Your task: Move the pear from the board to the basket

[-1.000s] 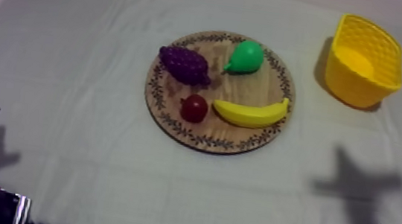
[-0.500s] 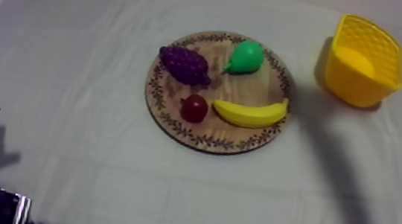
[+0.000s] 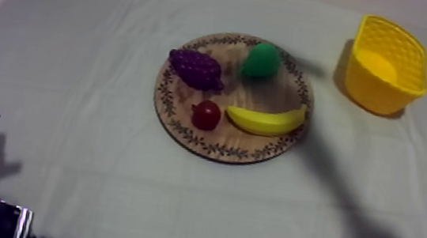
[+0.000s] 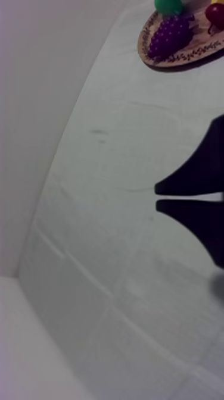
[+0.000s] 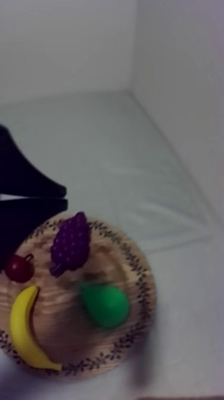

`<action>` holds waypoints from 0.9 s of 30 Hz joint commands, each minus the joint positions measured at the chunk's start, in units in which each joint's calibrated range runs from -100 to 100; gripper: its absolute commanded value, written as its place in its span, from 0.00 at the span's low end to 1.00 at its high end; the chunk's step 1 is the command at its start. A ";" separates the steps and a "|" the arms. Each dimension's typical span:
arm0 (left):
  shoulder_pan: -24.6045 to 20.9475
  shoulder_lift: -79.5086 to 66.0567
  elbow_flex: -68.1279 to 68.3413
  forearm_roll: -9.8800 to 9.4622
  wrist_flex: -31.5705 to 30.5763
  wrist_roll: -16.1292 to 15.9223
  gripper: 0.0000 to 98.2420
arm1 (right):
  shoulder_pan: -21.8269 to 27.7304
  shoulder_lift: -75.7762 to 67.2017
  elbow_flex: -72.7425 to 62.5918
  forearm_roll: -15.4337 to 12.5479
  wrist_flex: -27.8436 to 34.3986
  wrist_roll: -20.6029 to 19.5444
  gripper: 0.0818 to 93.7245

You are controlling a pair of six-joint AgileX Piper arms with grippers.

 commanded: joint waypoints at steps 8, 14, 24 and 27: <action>-0.01 -0.04 0.00 0.01 -0.01 0.03 0.00 | -2.34 2.15 8.60 0.12 -3.12 0.45 0.01; -0.01 -0.04 0.00 0.01 -0.01 0.00 0.00 | -2.74 3.02 11.31 0.78 -4.37 0.65 0.01; -0.01 -0.04 0.00 0.01 -0.01 0.03 0.00 | -3.52 2.94 15.22 5.31 -10.29 -0.41 0.88; -0.01 -0.04 0.00 0.01 -0.01 0.00 0.00 | -4.00 2.91 15.46 7.79 -10.26 -2.32 0.96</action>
